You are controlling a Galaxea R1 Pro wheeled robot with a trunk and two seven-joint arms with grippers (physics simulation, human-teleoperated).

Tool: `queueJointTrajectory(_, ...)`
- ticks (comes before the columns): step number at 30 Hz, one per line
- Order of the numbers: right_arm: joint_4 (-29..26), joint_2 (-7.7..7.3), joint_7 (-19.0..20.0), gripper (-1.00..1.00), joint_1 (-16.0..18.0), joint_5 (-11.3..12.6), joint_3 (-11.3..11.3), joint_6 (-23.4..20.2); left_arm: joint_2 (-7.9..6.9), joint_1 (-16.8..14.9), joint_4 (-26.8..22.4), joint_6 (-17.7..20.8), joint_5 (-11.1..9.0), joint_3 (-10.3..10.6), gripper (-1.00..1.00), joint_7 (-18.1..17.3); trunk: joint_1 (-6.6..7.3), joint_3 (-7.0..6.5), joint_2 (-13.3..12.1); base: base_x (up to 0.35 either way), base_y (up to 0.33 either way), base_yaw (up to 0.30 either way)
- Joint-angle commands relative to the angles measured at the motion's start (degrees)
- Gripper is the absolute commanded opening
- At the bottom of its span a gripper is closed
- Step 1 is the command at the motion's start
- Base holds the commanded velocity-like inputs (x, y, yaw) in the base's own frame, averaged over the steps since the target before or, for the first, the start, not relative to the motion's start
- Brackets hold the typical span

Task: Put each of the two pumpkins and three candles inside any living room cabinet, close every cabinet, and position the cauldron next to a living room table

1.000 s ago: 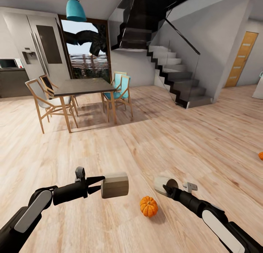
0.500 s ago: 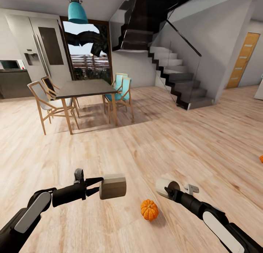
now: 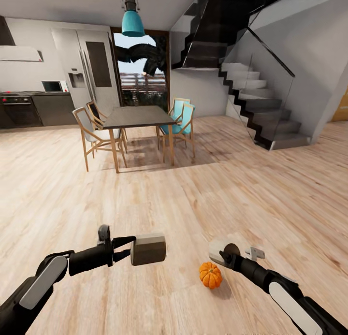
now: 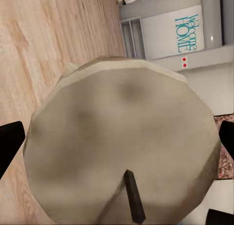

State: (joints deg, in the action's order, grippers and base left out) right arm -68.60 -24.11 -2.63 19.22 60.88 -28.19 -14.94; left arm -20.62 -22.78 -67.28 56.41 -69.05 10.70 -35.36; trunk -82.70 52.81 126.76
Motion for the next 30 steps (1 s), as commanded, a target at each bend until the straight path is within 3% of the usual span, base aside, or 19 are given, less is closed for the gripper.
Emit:
queueJointTrajectory(1,-0.08,-0.06,-0.35,-1.0,0.02,0.48,-0.11,-0.05,-0.03,-0.07,0.04,0.24,-0.3,0.05,-1.0,-0.23,0.27,-0.13,-0.39,-0.217,0.0,0.276)
queueJointTrajectory(4,-0.05,-0.06,-0.36,-1.0,0.04,0.47,-0.11,-0.01,-0.03,-0.07,0.05,0.27,-0.51,-0.11,-1.0,-0.29,0.93,-0.67,-1.59,-0.085,0.0,0.276)
queueJointTrajectory(17,-0.04,0.33,-0.43,-1.0,0.03,0.47,-0.2,0.0,0.04,-0.07,0.13,0.28,-1.1,-2.44,-1.0,-0.76,0.93,-0.67,-1.59,-0.015,0.004,0.276)
queueJointTrajectory(30,-0.04,1.08,-0.56,-1.0,0.02,0.47,-0.2,0.07,0.05,-0.07,0.13,0.28,-1.11,-2.53,-1.0,-0.71,0.93,-0.67,-1.59,-0.176,0.225,0.276)
